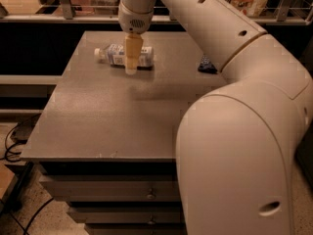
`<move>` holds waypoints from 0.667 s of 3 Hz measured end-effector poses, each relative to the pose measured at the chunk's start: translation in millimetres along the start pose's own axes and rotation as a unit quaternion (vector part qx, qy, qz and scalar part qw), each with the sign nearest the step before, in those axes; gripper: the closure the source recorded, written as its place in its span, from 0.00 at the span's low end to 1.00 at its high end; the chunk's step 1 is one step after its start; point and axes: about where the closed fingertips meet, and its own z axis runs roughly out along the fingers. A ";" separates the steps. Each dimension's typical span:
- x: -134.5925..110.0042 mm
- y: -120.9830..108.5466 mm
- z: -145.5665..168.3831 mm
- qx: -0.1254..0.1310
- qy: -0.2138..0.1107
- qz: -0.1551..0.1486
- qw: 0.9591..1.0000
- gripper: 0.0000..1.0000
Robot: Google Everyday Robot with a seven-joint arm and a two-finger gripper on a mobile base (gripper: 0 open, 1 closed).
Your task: Place blue plastic bottle upright
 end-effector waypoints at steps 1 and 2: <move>-10.0 -5.7 22.7 -0.011 0.010 -0.005 1.000 0.00; -10.8 -14.7 46.8 -0.018 0.024 -0.004 1.000 0.00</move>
Offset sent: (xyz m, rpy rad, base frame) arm 0.0400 0.0336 -0.0533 -0.1045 0.0444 -0.0071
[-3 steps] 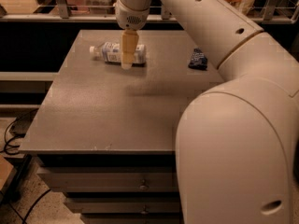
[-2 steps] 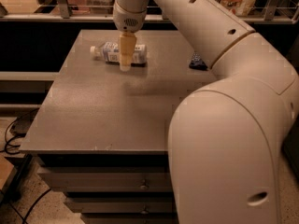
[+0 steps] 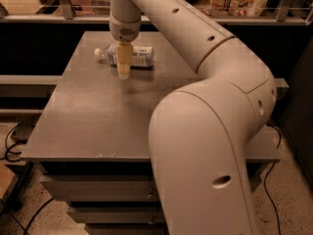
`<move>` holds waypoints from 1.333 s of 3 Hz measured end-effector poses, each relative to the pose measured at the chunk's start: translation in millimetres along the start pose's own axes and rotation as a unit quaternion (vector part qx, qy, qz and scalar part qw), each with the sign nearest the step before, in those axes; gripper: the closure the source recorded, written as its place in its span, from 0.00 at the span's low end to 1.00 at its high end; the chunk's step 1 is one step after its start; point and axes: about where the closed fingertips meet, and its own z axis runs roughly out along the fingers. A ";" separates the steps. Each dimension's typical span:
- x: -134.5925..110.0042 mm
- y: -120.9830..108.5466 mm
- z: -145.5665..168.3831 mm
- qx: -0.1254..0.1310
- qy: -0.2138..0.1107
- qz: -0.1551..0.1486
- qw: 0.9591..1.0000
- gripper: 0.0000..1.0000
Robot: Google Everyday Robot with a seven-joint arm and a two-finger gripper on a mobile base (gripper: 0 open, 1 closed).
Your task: Place blue plastic bottle upright
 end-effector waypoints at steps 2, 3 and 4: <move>19.4 -9.5 28.0 -0.009 0.025 0.026 0.999 0.00; 30.5 -8.8 29.6 -0.009 0.027 0.040 0.999 0.18; 34.8 -8.1 28.3 -0.006 0.025 0.045 0.999 0.40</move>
Offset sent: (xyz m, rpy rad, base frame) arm 0.0253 -0.0279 -0.0345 -0.0577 0.0448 -0.1104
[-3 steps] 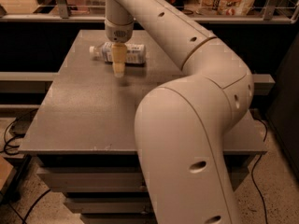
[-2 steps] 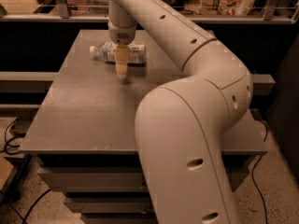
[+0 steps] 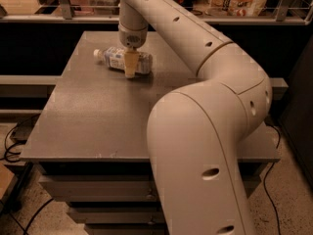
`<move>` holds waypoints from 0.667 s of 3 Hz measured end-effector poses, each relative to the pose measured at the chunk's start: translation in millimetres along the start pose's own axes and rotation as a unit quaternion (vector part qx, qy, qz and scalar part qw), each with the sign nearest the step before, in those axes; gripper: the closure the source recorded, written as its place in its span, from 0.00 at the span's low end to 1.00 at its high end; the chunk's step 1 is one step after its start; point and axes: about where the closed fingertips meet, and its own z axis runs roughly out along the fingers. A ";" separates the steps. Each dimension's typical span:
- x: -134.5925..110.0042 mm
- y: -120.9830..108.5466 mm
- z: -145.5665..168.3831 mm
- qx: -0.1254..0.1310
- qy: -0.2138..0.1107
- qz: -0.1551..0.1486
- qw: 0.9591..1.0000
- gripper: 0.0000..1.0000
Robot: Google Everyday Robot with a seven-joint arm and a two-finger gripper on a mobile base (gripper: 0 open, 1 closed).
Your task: Place blue plastic bottle upright
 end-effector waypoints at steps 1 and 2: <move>0.7 1.2 -1.4 0.002 -0.006 0.003 1.000 0.64; -1.8 2.6 -4.8 0.005 -0.017 0.004 1.000 0.87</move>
Offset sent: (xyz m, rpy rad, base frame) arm -0.0111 -0.0019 0.0157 0.0606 -0.0086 -0.0017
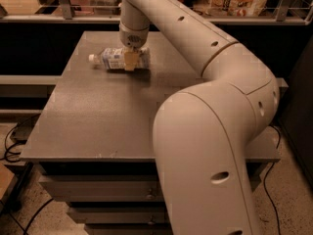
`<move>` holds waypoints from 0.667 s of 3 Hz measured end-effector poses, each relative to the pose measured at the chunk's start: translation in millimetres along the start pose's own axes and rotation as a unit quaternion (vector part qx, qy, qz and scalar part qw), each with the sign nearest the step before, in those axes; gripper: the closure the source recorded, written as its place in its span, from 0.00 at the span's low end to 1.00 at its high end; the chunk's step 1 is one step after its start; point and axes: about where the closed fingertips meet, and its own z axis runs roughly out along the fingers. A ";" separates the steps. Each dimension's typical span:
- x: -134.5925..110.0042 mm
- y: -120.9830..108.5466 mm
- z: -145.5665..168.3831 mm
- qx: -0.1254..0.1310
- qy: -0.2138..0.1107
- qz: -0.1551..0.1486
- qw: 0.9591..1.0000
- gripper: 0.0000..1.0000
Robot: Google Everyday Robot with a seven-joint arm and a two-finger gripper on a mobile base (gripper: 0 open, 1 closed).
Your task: Place blue plastic bottle upright
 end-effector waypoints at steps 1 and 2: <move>-3.7 0.5 -12.9 0.009 -0.020 -0.002 1.000 1.00; -1.8 0.9 -34.7 0.028 -0.047 -0.007 0.998 1.00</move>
Offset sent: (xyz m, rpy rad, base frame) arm -0.0200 -0.0212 0.0677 0.1729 -0.1014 0.0388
